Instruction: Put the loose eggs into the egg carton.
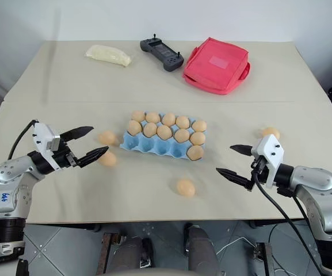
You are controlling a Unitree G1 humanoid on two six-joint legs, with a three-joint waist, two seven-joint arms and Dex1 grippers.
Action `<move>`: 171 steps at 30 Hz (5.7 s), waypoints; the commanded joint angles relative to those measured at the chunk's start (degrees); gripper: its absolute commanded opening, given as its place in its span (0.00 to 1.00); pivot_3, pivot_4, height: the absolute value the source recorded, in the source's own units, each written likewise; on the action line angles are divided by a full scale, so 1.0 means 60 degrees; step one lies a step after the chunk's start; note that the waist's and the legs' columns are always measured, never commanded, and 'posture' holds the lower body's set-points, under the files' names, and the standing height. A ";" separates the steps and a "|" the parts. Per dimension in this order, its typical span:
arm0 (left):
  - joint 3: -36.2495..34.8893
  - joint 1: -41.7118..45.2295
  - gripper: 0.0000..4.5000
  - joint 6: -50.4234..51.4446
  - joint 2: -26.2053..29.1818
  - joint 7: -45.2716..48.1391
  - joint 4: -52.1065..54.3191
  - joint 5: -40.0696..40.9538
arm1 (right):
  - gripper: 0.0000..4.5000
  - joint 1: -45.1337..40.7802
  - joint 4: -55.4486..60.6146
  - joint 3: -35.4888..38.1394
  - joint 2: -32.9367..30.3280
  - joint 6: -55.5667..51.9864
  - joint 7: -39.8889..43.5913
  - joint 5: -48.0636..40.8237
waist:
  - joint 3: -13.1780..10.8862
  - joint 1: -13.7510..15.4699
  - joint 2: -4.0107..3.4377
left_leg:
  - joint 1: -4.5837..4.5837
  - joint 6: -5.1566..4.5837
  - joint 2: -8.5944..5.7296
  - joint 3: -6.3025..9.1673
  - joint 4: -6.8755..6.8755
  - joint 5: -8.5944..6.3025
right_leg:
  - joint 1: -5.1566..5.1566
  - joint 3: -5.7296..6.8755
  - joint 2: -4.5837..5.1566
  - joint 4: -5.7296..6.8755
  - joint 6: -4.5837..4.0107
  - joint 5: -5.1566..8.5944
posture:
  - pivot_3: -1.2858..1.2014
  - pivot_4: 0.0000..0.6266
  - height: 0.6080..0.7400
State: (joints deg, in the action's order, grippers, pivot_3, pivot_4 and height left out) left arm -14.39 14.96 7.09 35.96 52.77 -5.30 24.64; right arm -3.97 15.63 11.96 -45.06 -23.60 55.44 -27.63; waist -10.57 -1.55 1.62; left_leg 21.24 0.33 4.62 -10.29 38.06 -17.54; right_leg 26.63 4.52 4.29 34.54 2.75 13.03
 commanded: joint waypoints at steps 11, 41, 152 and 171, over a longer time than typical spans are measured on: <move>0.0066 0.0333 1.00 -0.0074 -0.0071 -0.0225 0.0136 -0.0007 | 1.00 0.0023 0.0449 0.0349 -0.0095 0.0096 -0.0204 -0.0087 | 0.0000 -0.0001 0.0000 | 0.0000 0.0000 0.0000 0.0000 0.0000 0.0000 | -0.0001 0.0000 -0.0002 0.0000 0.0000 0.0000 | 0.52 0.24 1.00; 0.0911 -0.0155 1.00 0.1488 -0.0016 0.0960 0.1687 0.0607 | 1.00 0.3701 0.4190 0.2126 -0.0205 -0.2414 -0.1543 -0.1512 | 0.0003 -0.0011 0.0005 | -0.0004 0.0033 0.0005 0.0036 -0.0001 -0.0040 | -0.0031 -0.0018 -0.0047 -0.0071 -0.0005 0.0002 | 0.52 0.24 1.00; 0.0561 -0.0804 1.00 0.1088 0.0181 0.0710 0.1590 0.0722 | 1.00 0.0118 0.0513 0.2309 -0.0466 -0.2530 -0.1113 0.0325 | 0.0001 -0.0012 0.0002 | -0.0009 0.0015 0.0019 0.0024 0.0003 -0.0049 | -0.0003 -0.0017 -0.0055 -0.0019 -0.0011 0.0007 | 0.52 0.24 1.00; 0.0441 -0.0927 1.00 0.1190 0.0160 0.0626 0.1781 0.0776 | 1.00 -0.1944 -0.2686 0.1992 0.0558 -0.1490 -0.3537 0.1265 | 0.0000 -0.0066 -0.0001 | -0.0010 0.0010 0.0017 0.0014 0.0007 -0.0040 | -0.0005 -0.0037 -0.0065 -0.0029 -0.0012 0.0007 | 0.52 0.24 1.00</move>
State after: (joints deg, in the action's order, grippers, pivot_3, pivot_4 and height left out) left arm -10.73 10.00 14.36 36.74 56.97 3.77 28.79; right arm -13.57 1.69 23.88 -41.77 -34.87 36.30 -21.15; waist -10.57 -1.95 1.61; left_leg 21.18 0.38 4.71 -10.21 38.11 -17.77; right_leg 26.61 4.30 3.91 34.37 2.68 13.07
